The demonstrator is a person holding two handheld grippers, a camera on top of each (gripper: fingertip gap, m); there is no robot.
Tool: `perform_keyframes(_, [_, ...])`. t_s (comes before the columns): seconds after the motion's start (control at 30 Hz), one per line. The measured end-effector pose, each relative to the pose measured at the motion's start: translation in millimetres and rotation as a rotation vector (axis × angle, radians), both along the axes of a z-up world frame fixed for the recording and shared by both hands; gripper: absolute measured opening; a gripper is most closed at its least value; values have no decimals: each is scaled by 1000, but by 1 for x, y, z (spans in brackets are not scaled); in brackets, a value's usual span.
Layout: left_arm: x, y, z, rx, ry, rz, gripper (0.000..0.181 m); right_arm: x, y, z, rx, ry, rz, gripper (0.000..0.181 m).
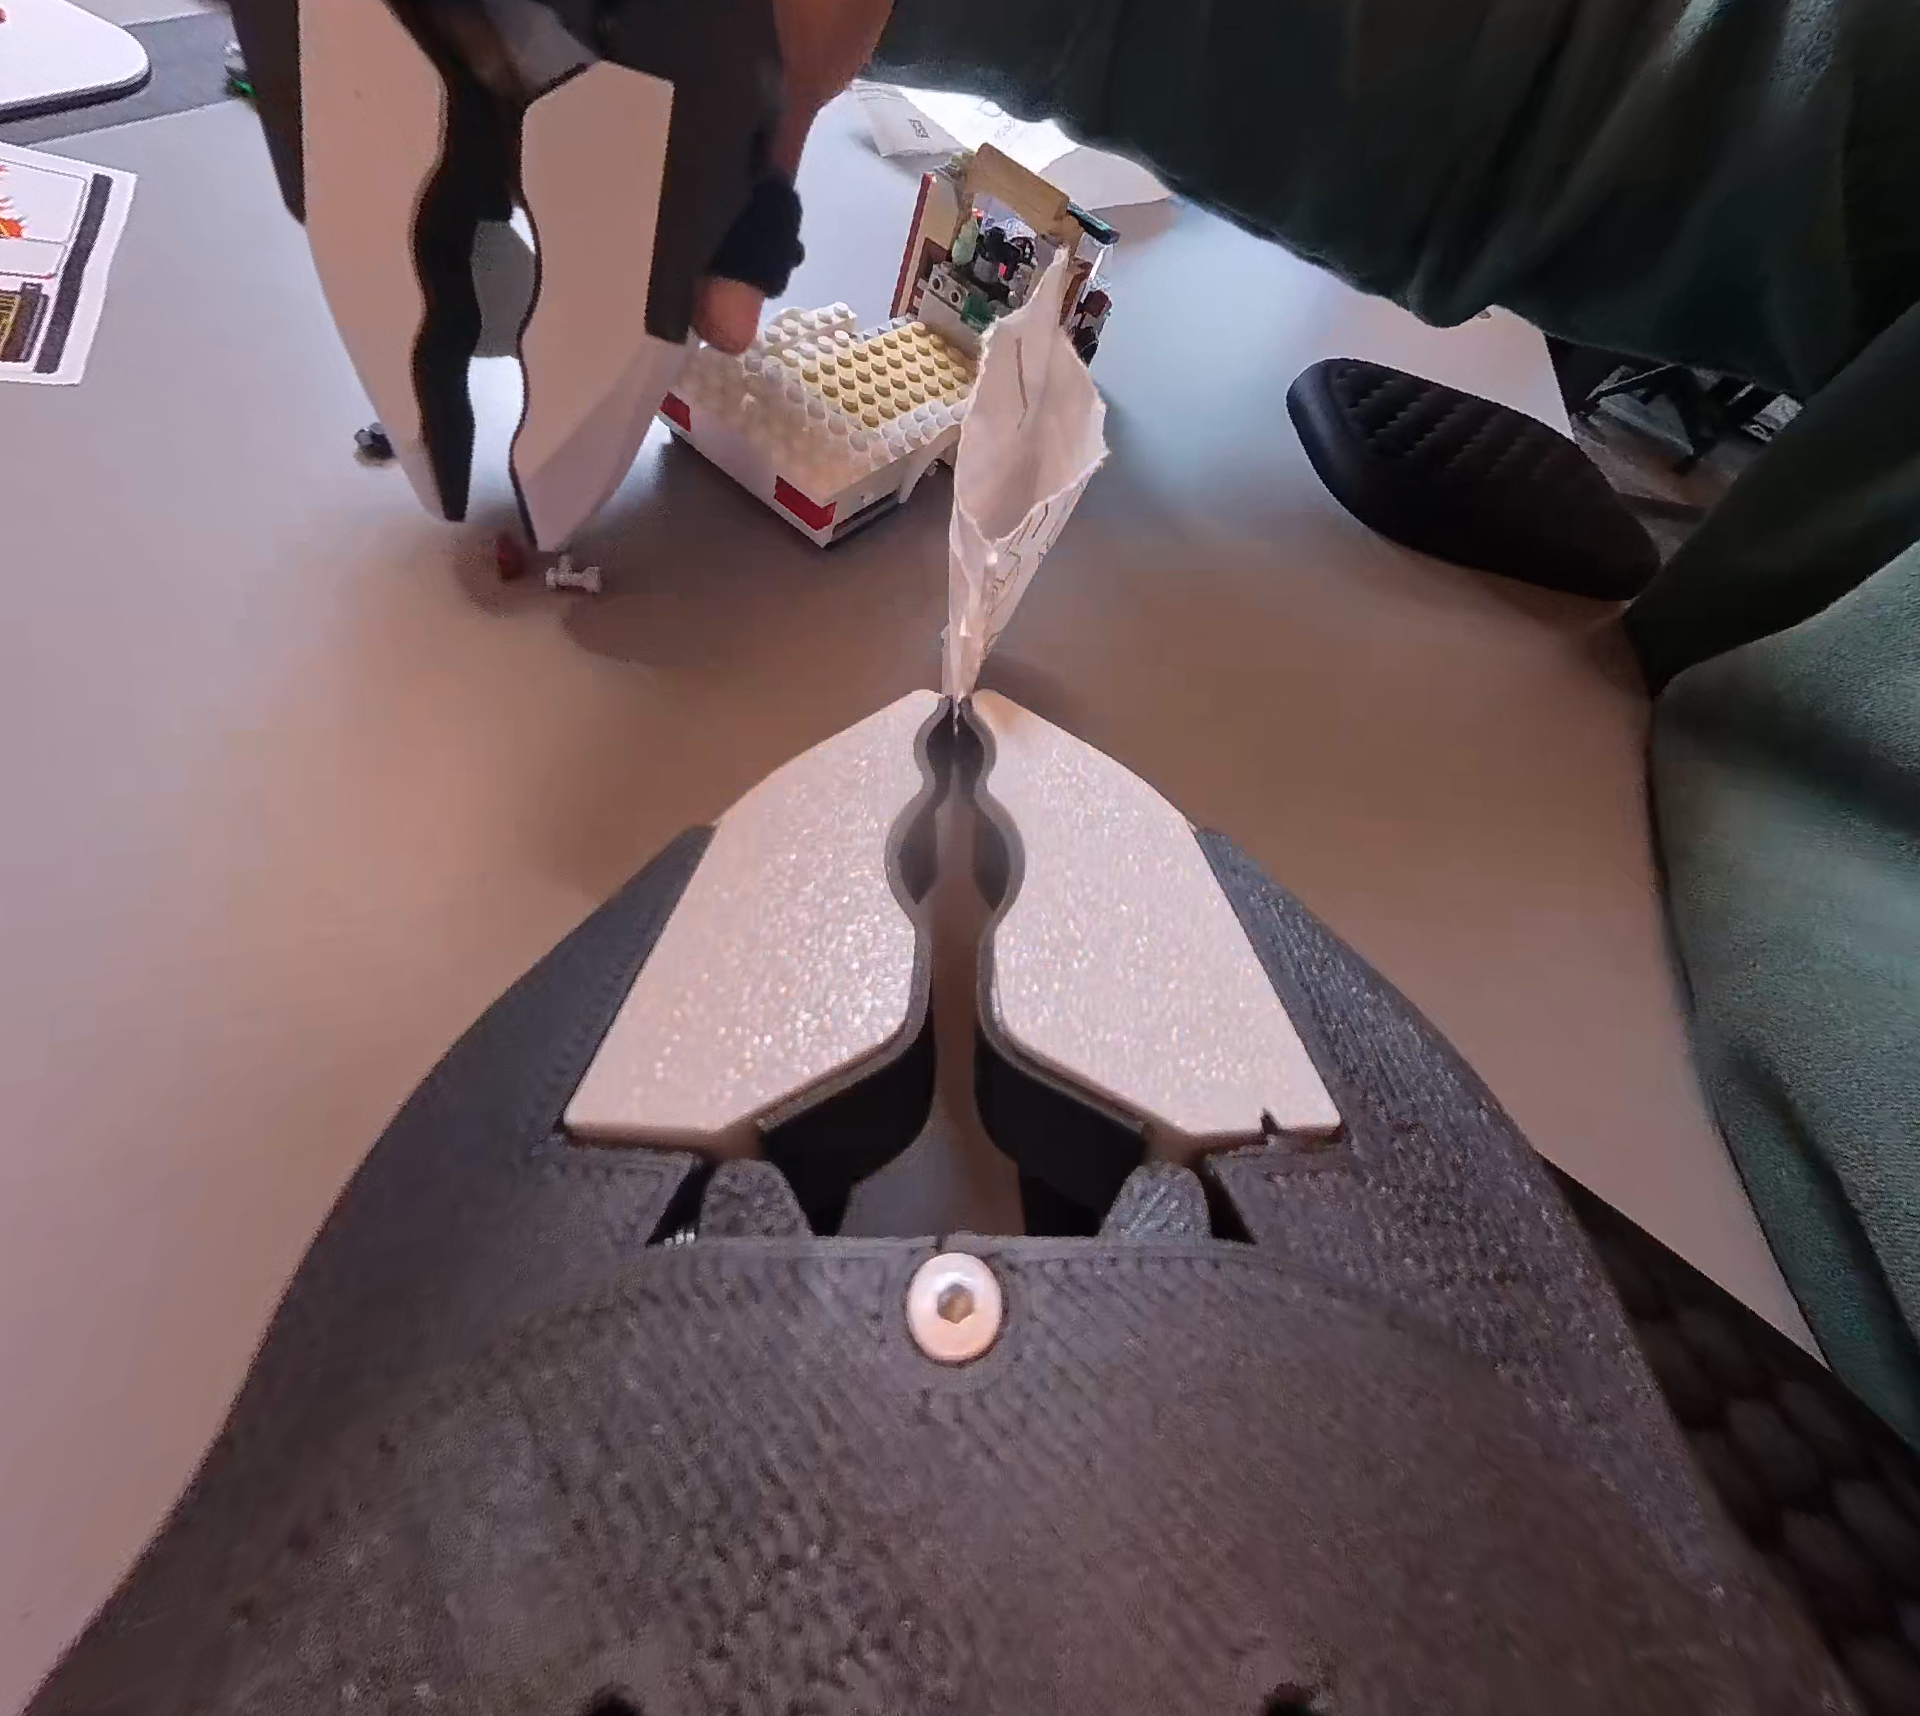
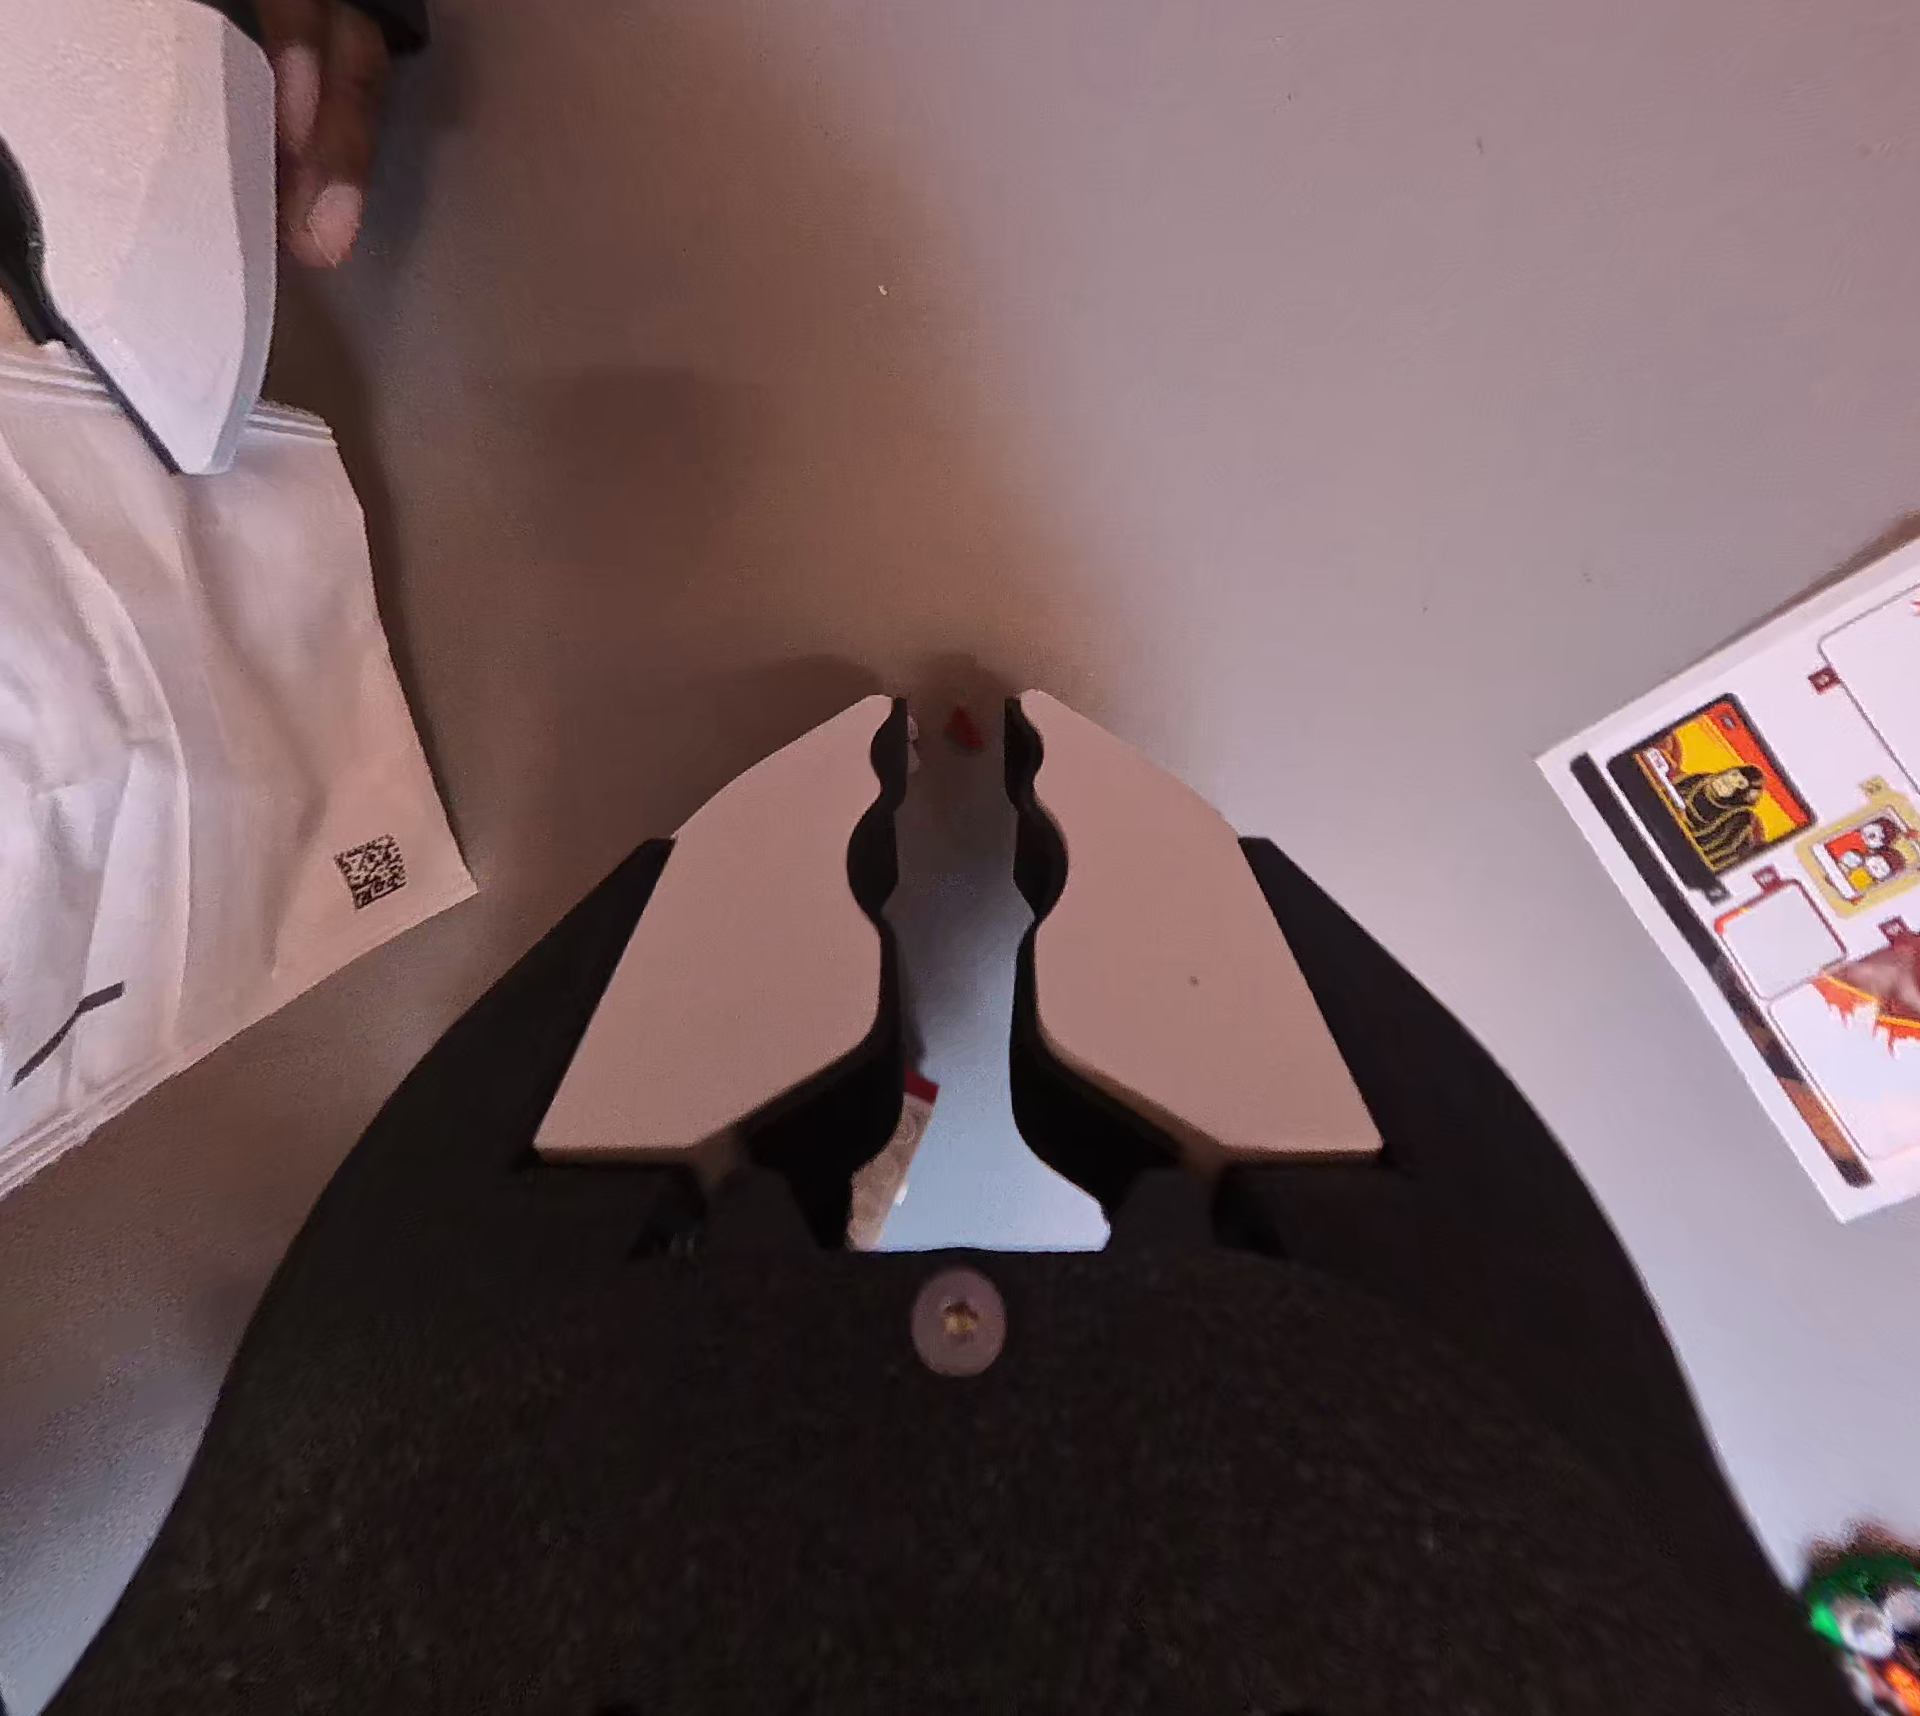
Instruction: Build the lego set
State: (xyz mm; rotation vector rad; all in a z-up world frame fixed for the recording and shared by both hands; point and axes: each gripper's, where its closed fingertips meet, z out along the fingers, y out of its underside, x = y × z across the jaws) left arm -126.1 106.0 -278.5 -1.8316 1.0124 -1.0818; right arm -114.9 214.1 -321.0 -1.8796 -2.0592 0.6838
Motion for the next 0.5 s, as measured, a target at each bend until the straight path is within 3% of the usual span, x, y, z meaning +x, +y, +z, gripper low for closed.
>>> perform_keyframes(0.1, [-1, 1, -1, -9, -3, 0, 1, 0, -1, -7, 3, -40, 19, 5])
perform_keyframes(0.2, [-2, 2, -1, -15, -3, 9, 1, 0, -1, -2, -2, -29, 23, 4])
perform_keyframes(0.3, [-3, 4, -2, -29, -1, 22, 1, -6, -14, 27, -40, 77, 38, 4])
perform_keyframes(0.43, [-5, 7, -6, -61, 1, 42, 1, -9, -59, 77, -153, 225, 151, 5])
perform_keyframes(0.5, [-5, 7, -6, -66, -1, 43, 1, -6, -77, 87, -177, 231, 198, 5])
